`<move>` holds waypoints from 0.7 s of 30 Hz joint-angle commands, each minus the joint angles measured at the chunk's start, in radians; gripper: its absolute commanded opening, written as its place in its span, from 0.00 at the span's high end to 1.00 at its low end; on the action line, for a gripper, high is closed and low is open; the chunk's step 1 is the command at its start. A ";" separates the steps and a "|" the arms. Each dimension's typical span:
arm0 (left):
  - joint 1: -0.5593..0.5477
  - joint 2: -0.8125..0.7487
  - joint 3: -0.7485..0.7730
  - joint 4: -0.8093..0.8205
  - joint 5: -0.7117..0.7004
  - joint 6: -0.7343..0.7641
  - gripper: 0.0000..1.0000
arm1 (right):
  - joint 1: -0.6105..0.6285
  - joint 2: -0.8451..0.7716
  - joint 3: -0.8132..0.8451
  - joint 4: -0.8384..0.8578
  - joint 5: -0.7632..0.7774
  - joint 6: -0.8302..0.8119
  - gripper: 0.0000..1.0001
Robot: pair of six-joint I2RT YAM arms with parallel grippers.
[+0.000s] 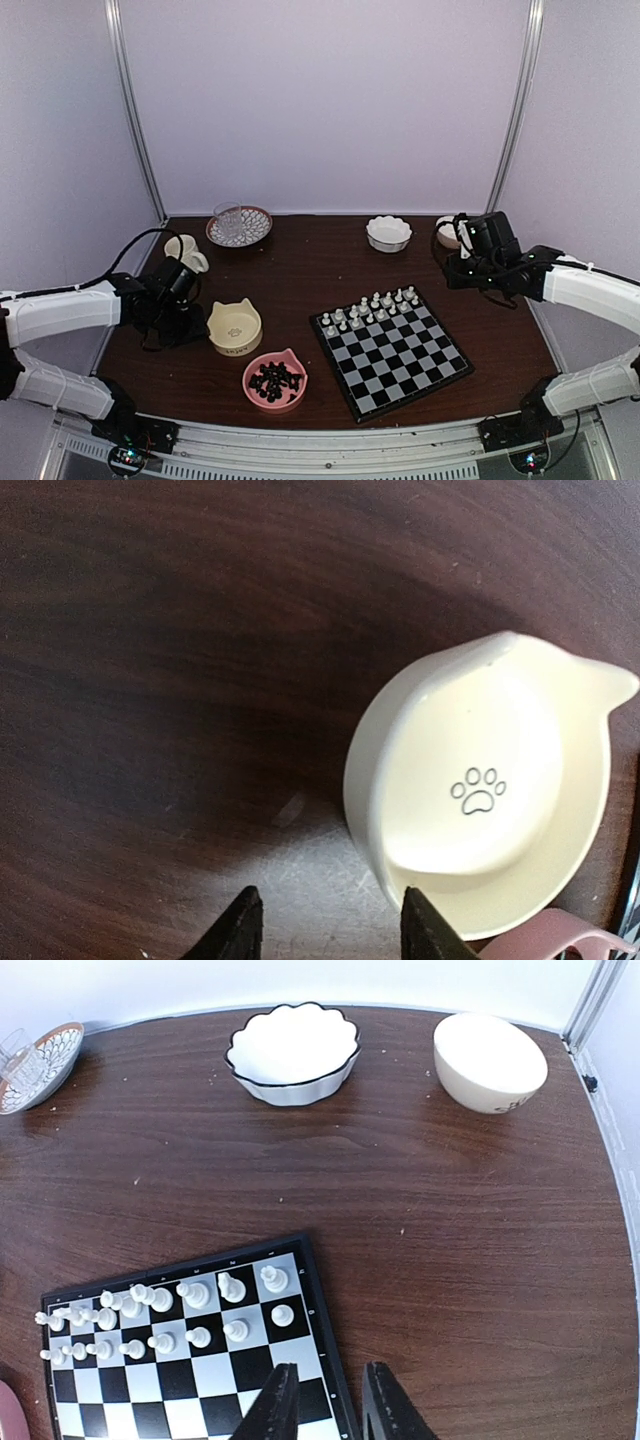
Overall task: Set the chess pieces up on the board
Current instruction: Reset both arms
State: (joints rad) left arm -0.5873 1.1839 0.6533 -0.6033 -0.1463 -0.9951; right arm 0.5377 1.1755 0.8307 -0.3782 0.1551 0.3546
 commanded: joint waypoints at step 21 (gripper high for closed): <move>0.037 0.243 0.056 0.327 0.141 0.111 0.70 | -0.080 -0.168 -0.072 -0.072 0.182 -0.058 0.67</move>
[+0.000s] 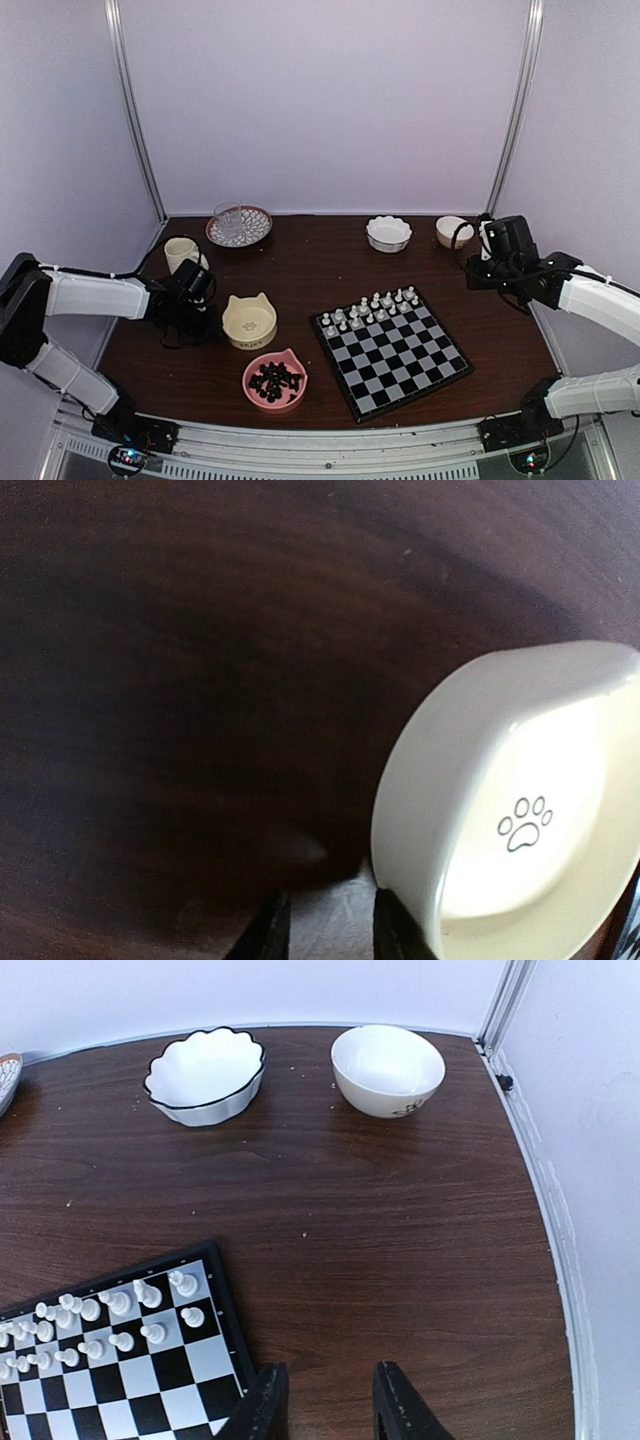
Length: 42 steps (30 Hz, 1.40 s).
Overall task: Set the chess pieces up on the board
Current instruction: Reset both arms
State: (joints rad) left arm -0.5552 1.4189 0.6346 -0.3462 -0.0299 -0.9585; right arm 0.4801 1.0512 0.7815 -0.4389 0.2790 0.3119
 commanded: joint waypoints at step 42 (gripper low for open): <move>0.357 -0.180 -0.056 0.515 -0.327 0.778 0.08 | -0.420 0.336 -0.312 1.055 -0.135 -0.344 0.00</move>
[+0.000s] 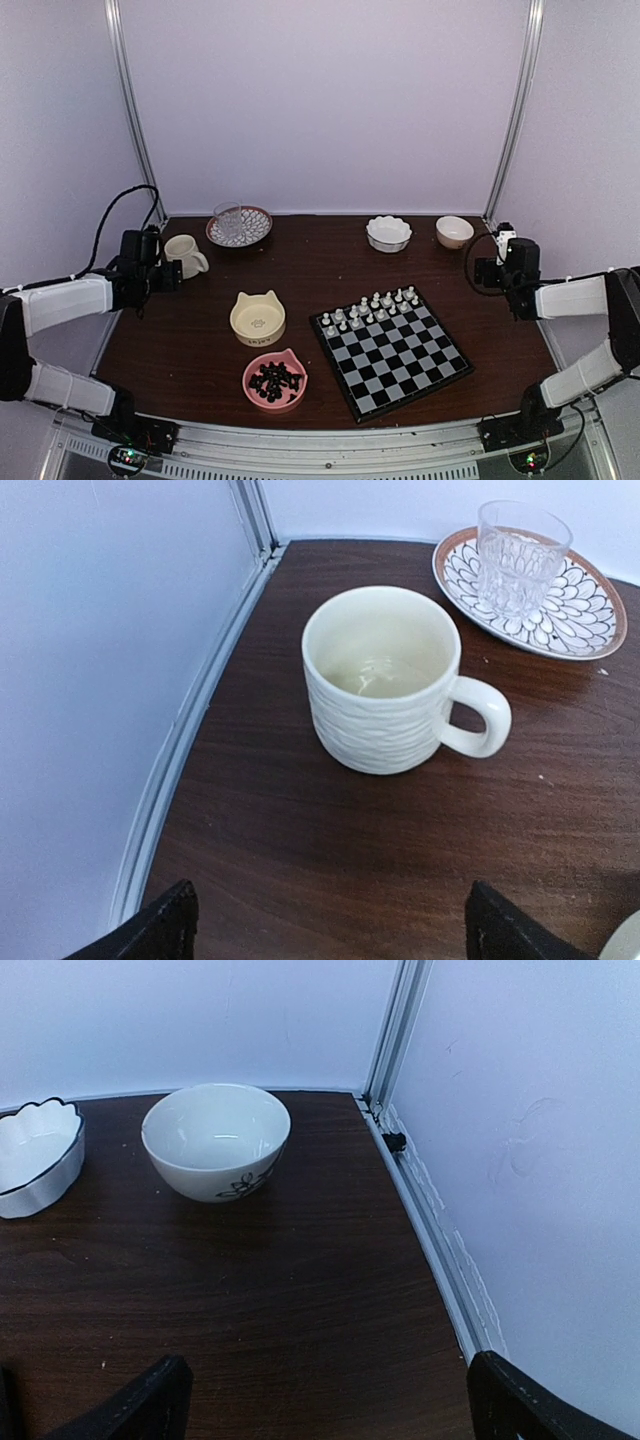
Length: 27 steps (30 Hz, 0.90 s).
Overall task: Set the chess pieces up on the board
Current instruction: Reset both arms
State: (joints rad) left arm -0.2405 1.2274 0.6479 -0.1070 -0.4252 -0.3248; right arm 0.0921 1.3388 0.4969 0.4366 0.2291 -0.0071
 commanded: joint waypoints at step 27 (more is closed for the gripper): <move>0.192 0.342 -0.300 1.003 0.291 0.294 0.02 | -0.051 0.218 -0.108 0.511 -0.076 -0.030 0.00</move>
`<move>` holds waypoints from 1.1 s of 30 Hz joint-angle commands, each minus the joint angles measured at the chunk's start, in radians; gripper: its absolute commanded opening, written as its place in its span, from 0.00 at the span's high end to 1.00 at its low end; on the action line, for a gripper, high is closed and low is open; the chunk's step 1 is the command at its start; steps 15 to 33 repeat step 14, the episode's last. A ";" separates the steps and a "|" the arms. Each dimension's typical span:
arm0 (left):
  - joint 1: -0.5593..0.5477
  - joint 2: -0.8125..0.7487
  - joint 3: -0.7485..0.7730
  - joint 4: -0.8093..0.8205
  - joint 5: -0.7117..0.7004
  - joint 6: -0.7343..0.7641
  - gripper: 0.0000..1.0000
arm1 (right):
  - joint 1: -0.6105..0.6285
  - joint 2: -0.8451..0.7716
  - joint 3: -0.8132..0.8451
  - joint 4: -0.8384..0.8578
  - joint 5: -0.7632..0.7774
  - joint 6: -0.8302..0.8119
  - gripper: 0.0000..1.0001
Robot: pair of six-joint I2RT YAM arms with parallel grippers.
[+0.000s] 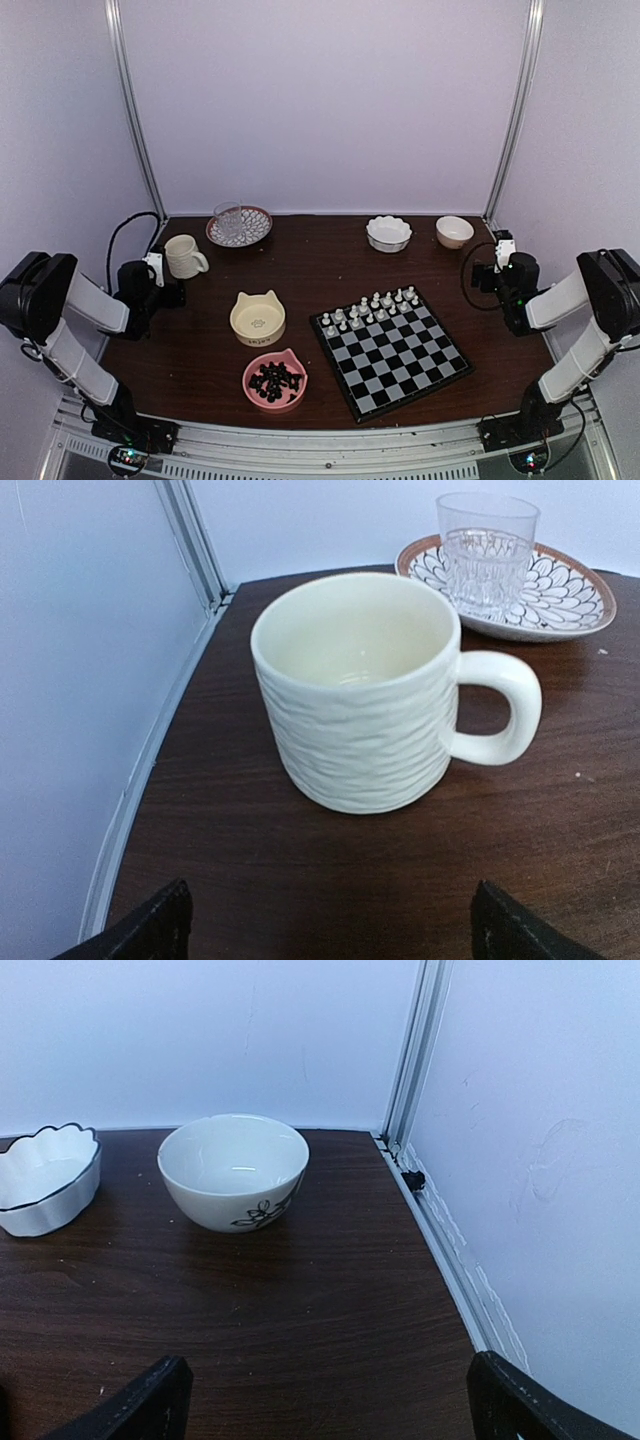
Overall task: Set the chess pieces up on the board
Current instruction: Reset both arms
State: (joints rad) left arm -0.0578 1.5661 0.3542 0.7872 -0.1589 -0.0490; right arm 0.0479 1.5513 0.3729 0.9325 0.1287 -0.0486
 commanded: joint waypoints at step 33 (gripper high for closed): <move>0.010 0.002 -0.009 0.115 0.021 0.018 0.02 | -0.006 0.006 0.017 0.011 0.006 0.007 0.00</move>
